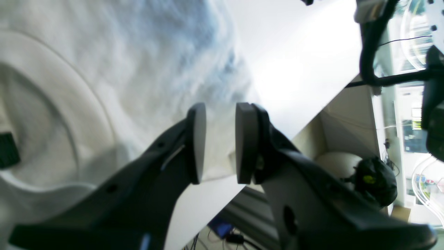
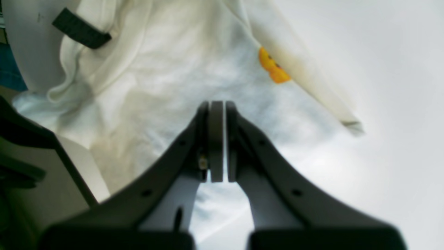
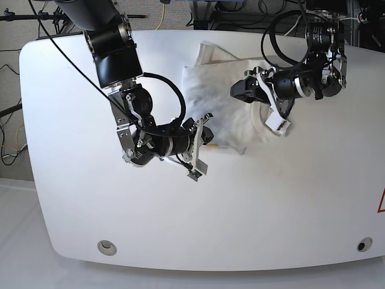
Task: Fold the T-shirt properly
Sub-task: 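Hold the shirt with both grippers and stretch it flat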
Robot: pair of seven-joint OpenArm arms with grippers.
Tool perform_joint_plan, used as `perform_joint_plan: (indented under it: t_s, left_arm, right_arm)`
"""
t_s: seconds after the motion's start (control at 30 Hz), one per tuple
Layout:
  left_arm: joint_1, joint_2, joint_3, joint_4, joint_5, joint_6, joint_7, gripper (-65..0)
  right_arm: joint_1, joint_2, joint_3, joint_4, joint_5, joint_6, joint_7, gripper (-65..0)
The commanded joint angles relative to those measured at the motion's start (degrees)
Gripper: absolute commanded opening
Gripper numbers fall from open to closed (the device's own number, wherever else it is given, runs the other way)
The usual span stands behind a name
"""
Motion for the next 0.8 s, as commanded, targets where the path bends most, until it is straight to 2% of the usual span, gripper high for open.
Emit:
perform_joint_plan:
  t_s: [0.0, 0.27, 0.77]
  left_arm:
    - [0.3, -1.8, -0.2, 0.7, -0.8, 0.1, -0.6, -52.4]
    - [2.4, -4.6, -0.5, 0.1, 0.4, 0.1, -0.7, -52.4]
    - [2.5, -4.6, -0.6, -0.6, 16.9, -0.2, -0.8, -52.7]
  right_arm:
    - [1.6, -0.1, 0.2, 1.2, 1.2, 0.2, 0.8, -64.5]
    - [1.5, -0.1, 0.2, 1.2, 1.2, 0.2, 0.8, -64.5]
    - [1.4, -0.2, 0.2, 1.4, 1.3, 0.2, 0.8, -64.5]
